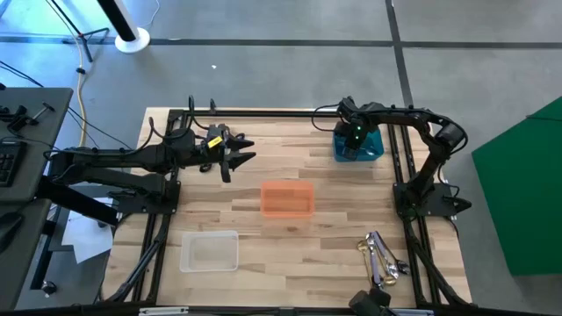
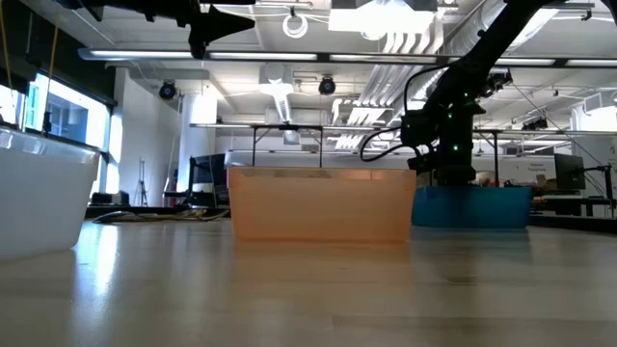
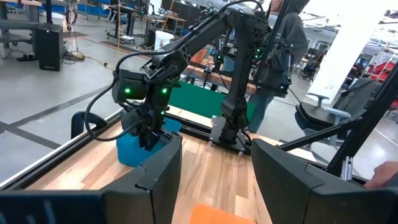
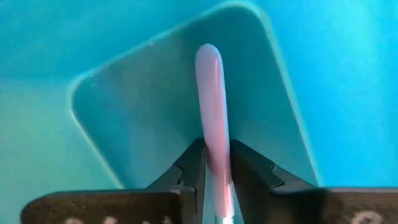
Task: Sort silverware by color (type)
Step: Put the top right violet spoon into the blue bin, then put the bottom left violet spoon into the blue bin
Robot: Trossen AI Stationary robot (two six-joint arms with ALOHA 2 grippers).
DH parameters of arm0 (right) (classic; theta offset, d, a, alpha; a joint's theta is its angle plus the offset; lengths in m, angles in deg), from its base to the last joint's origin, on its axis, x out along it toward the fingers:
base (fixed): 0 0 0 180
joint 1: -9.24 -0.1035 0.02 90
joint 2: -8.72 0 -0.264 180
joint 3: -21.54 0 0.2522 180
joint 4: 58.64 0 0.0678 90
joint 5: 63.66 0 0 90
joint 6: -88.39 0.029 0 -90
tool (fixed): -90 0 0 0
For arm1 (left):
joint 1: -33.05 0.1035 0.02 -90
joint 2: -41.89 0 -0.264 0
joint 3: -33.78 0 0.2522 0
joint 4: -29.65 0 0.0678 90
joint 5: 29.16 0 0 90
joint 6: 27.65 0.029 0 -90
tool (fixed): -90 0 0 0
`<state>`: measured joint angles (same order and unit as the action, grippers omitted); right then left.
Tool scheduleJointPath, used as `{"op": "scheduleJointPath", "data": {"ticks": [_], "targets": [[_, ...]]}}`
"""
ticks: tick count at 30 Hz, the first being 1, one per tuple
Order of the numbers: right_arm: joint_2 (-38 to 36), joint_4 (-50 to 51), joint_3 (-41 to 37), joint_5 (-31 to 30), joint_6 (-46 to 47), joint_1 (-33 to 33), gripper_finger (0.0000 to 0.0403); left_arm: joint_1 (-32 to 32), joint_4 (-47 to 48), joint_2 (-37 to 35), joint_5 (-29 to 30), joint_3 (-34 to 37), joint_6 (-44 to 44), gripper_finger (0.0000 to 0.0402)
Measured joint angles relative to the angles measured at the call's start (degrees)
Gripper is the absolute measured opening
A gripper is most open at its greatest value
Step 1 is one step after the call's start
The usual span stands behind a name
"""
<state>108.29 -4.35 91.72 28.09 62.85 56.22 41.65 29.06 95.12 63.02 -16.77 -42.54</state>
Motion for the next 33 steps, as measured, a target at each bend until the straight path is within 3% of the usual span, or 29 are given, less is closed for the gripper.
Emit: {"op": "scheduleJointPath", "data": {"ticks": [6, 17, 26, 33], "targets": [[0.0, 0.2, 0.0, 0.1, 2.6, 0.0, 0.0084, 0.0, 0.0, 0.0, 0.0, 0.0, 0.0, 0.0182], [0.0, 2.5, 1.2, 0.2, 4.6, 0.0, 0.0174, 0.0, 0.0, 0.0, 0.0, 0.0, -0.1, 0.0182], [-2.1, 10.1, 6.8, 0.2, 3.4, 0.0, 0.0181, 0.0, 0.0, 0.0, 0.0, 0.0, -0.1, 0.0182], [-13.0, 14.0, 8.0, 1.9, 4.4, 0.0, 0.0181, 0.0, -0.1, 0.0, 0.0, 0.0, 0.0, 0.0182]]}}
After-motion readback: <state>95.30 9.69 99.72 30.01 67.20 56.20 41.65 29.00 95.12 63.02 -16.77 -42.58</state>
